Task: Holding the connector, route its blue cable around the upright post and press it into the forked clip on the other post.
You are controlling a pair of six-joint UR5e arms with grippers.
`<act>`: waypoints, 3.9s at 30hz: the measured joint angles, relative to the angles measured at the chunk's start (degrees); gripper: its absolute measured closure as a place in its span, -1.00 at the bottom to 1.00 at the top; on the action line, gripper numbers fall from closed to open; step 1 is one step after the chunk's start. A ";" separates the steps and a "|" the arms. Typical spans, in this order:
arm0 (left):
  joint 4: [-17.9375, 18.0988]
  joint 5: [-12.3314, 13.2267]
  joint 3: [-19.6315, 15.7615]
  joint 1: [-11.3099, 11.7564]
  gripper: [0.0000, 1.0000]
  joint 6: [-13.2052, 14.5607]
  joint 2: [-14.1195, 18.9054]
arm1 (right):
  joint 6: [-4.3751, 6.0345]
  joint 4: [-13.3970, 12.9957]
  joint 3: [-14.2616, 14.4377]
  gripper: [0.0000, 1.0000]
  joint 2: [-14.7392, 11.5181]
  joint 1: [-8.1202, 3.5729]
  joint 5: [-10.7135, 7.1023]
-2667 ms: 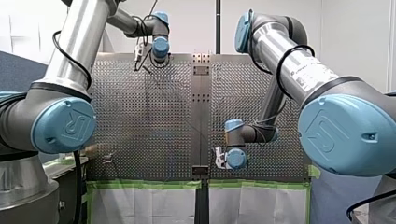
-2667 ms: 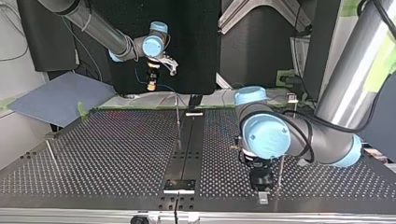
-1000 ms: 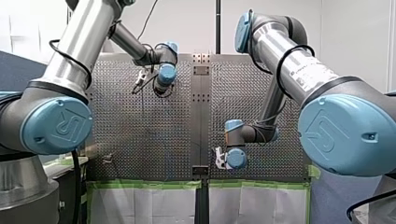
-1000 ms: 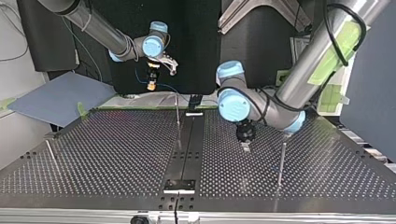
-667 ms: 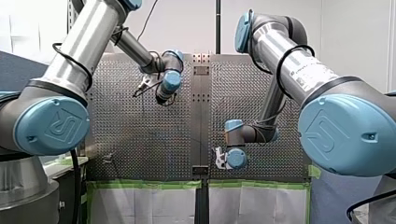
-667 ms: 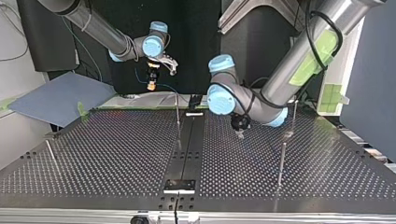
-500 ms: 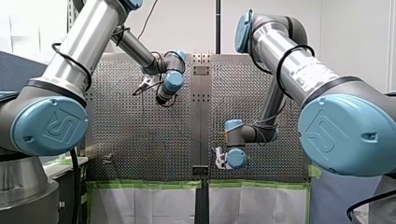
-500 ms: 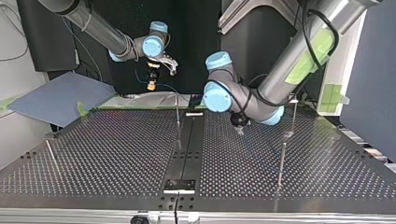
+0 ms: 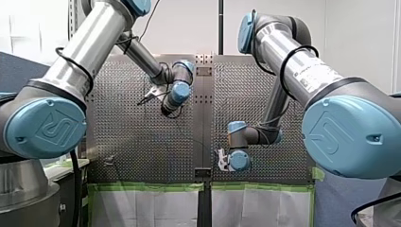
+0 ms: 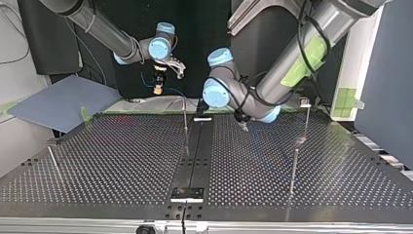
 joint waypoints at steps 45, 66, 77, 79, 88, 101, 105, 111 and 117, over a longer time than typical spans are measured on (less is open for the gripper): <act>15.17 5.25 -7.22 -2.00 -1.00 -7.42 -7.74 | -2.73 -1.25 1.82 0.23 -0.01 2.59 -3.34; 21.44 12.33 -7.27 -3.65 -1.00 -17.40 -12.77 | -3.92 -1.14 1.83 0.23 0.01 2.10 -5.82; 24.55 14.39 -7.32 -4.19 -1.00 -19.54 -12.79 | -4.27 -1.12 1.75 0.23 0.01 1.71 -8.49; 24.75 14.80 -7.65 -4.25 -1.00 -19.85 -12.78 | -4.30 -1.12 1.74 0.23 0.01 1.59 -8.99; 28.34 18.17 -10.08 -4.09 -1.00 -20.49 -12.79 | -4.39 -1.28 1.69 0.23 0.00 1.40 -11.91; 30.04 17.28 -10.20 -4.07 -1.00 -19.25 -12.78 | -4.56 -1.37 1.16 0.23 0.03 1.40 -18.41; 30.30 17.03 -10.22 -4.35 -1.00 -17.47 -12.78 | -4.57 -1.37 1.05 0.23 0.03 1.40 -19.33; 30.44 17.03 -10.22 -4.46 -1.00 -14.58 -12.78 | -4.57 -1.17 0.90 0.23 0.05 1.40 -20.32; 30.39 17.01 -10.22 -4.51 -1.00 -11.62 -12.91 | -4.57 -1.12 0.69 0.23 0.06 1.39 -20.74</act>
